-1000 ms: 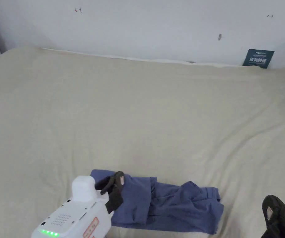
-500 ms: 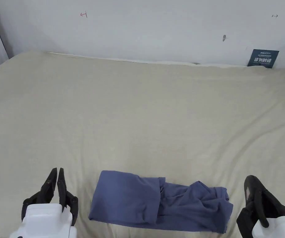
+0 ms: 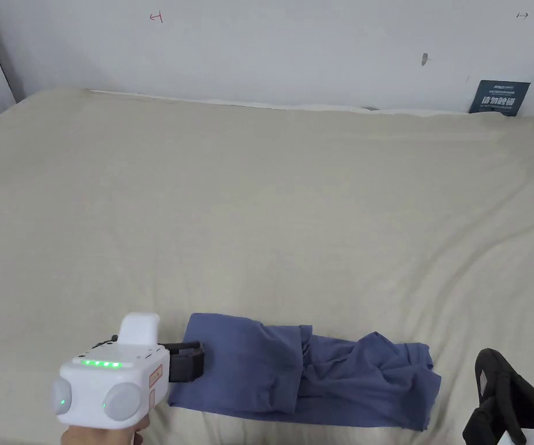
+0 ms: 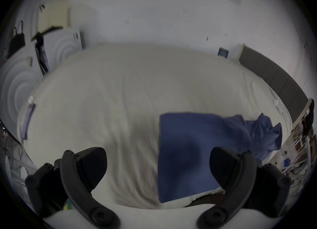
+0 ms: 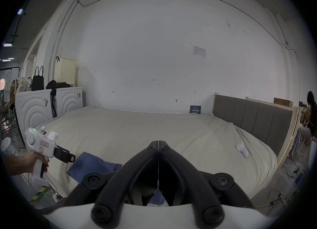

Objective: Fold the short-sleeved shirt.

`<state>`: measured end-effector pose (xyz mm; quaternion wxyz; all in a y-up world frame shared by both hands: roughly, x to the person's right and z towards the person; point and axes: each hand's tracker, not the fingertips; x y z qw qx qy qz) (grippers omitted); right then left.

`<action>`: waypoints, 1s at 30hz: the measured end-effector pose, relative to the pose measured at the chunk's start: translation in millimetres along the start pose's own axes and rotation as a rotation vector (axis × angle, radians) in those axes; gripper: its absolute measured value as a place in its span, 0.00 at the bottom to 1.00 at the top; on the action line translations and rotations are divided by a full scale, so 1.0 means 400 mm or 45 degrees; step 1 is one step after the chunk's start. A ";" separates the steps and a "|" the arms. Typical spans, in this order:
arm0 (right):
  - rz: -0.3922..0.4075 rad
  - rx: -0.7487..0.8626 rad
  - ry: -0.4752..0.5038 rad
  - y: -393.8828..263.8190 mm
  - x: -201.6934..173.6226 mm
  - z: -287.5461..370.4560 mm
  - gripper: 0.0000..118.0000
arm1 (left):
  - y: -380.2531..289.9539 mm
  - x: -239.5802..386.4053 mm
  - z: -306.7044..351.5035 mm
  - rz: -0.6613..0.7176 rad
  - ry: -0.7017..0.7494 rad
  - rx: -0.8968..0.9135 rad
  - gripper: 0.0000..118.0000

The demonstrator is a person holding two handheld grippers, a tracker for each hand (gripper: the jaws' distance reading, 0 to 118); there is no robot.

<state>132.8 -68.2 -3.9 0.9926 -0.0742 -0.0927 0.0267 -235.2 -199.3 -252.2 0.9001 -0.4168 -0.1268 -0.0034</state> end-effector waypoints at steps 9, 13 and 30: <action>-0.036 -0.067 -0.035 -0.002 0.027 -0.001 0.01 | 0.010 0.079 -0.056 -0.028 -0.020 -0.135 0.14; -0.044 -0.070 -0.024 0.002 0.027 -0.013 0.01 | 0.015 0.087 -0.024 -0.071 -0.014 -0.048 0.10; -0.077 -0.039 0.018 0.027 -0.026 -0.010 0.01 | 0.058 -0.273 0.155 0.203 0.265 0.091 0.10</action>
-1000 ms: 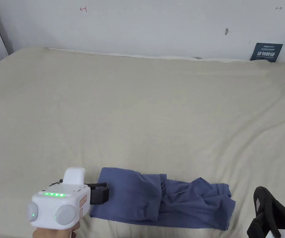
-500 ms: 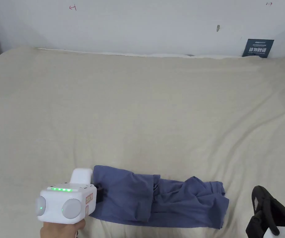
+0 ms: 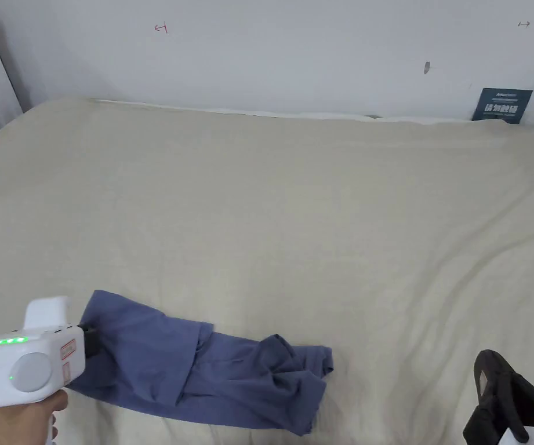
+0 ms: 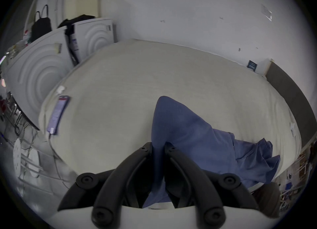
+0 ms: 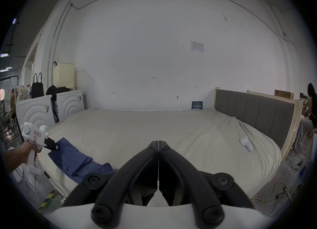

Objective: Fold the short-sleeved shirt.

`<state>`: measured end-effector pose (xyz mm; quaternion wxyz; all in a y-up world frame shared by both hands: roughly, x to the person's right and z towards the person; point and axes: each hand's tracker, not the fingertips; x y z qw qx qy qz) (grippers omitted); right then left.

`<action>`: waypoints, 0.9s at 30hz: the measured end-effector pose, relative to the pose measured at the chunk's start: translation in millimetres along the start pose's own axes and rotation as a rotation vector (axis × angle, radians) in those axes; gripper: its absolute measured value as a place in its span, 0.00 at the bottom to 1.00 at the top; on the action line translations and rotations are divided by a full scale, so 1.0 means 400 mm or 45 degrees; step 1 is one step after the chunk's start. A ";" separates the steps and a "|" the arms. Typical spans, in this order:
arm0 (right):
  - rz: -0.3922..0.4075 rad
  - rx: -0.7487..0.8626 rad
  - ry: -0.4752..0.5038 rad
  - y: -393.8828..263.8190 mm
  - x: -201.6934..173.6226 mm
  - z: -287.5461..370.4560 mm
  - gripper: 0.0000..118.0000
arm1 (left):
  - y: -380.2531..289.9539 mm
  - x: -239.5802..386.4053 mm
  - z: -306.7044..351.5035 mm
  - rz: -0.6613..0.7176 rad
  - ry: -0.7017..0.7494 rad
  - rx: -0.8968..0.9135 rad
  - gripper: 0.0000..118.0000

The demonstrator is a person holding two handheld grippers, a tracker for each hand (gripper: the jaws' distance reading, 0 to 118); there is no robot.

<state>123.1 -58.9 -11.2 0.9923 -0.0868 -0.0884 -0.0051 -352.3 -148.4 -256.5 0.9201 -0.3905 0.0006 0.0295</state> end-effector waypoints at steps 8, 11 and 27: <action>-0.005 -0.002 0.062 0.001 -0.029 -0.005 0.01 | -0.025 0.123 0.113 -0.193 -0.051 0.167 0.10; -0.013 -0.011 0.038 -0.003 -0.017 0.000 0.01 | -0.032 0.262 0.140 -0.335 -0.153 0.224 0.10; 0.021 -0.063 -0.167 -0.028 0.106 0.048 0.01 | -0.187 0.732 -0.005 -0.619 -0.531 -0.048 0.10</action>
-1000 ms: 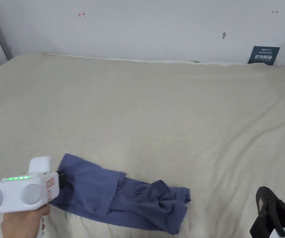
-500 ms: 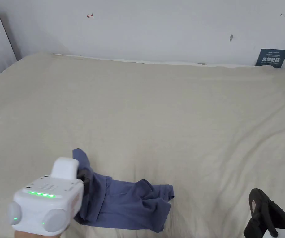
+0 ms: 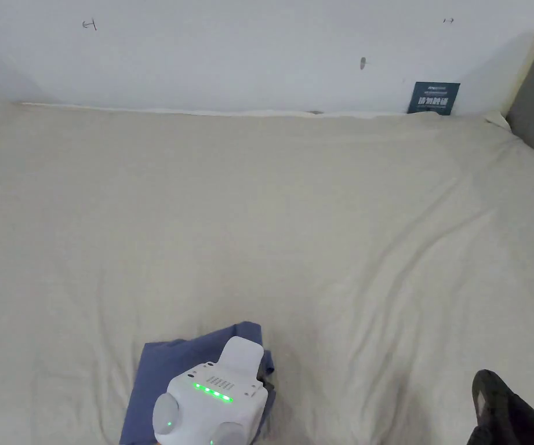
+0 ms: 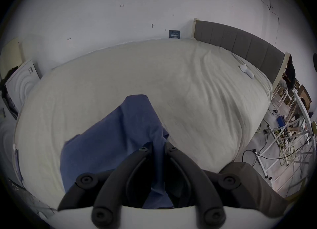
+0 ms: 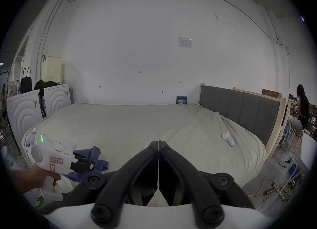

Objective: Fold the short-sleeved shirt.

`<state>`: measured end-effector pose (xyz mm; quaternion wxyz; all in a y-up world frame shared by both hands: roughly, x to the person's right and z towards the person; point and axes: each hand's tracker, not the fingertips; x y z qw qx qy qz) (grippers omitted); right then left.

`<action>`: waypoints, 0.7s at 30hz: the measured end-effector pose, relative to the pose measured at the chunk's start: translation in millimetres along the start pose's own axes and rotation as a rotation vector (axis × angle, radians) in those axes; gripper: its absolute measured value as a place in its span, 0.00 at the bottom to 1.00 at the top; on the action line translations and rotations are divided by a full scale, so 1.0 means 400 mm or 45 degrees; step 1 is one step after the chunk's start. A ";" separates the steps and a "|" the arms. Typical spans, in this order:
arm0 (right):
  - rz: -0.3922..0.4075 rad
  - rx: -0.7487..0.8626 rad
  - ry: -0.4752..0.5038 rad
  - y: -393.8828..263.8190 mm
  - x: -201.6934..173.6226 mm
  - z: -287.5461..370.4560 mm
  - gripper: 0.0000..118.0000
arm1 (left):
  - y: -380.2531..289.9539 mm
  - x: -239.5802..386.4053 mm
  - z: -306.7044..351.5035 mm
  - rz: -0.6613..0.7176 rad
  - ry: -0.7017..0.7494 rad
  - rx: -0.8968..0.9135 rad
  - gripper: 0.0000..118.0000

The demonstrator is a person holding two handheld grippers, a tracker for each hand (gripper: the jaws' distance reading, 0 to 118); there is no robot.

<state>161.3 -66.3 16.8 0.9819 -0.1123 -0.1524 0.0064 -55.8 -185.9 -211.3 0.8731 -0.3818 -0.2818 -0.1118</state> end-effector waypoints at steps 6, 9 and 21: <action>-0.007 0.005 0.007 0.003 0.004 -0.004 0.01 | -0.047 -0.035 0.139 0.082 -0.047 0.348 1.00; -0.016 0.007 0.026 0.000 -0.012 -0.018 0.01 | -0.060 -0.060 0.241 0.067 0.183 0.576 1.00; 0.006 0.053 0.152 0.019 -0.067 0.001 0.01 | -0.061 -0.157 0.241 0.040 0.642 0.519 0.32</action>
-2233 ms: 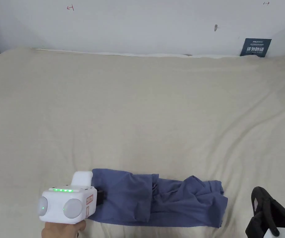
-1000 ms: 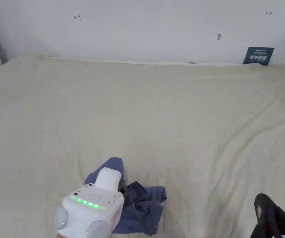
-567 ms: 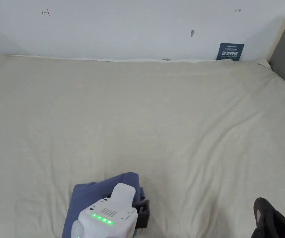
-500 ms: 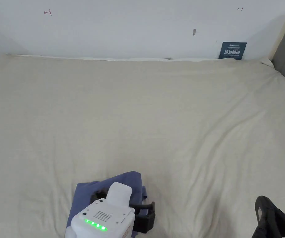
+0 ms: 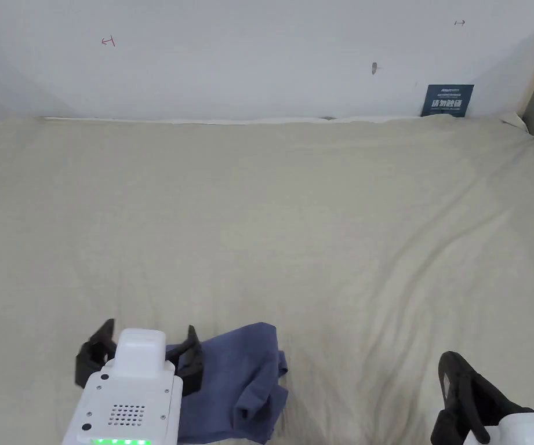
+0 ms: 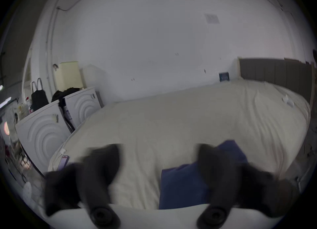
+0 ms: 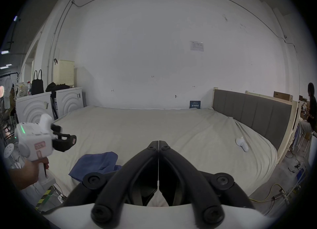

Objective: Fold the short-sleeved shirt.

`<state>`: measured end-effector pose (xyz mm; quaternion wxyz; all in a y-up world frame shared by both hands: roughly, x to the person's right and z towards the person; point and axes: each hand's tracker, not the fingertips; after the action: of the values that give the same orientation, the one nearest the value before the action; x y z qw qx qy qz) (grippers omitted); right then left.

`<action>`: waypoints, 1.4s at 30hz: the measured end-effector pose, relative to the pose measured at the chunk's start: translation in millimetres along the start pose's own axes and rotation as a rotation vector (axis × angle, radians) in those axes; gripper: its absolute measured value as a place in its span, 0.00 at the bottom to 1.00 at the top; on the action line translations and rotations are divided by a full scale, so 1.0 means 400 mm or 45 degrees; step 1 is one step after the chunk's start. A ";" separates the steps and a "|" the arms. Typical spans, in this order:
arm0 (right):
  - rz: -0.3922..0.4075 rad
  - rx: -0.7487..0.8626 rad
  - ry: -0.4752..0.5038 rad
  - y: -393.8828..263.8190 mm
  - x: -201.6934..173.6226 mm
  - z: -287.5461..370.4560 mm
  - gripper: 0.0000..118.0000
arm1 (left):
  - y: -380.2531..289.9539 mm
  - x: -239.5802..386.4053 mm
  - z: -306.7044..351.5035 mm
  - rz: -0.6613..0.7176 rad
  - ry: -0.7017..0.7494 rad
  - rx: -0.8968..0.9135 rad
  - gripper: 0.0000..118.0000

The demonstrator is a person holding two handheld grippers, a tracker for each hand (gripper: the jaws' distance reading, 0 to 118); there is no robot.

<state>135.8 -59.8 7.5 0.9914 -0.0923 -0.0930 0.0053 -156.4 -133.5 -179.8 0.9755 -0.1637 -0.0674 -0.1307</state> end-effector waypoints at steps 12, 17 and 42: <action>-0.043 0.004 -0.081 -0.007 0.061 0.018 0.01 | -0.072 0.227 -0.168 -0.169 -0.127 -0.478 0.01; -0.054 -0.005 -0.087 -0.017 0.081 0.009 0.01 | -0.082 0.344 -0.136 -0.203 -0.136 -0.488 0.01; 0.051 0.051 -0.022 0.044 -0.003 0.003 0.01 | 0.178 0.038 0.192 0.279 -0.367 0.236 0.01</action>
<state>134.4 -42.5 5.2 0.9919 -0.0742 -0.0997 0.0277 -128.9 -46.2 -126.5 0.9750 -0.0964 -0.2000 0.0077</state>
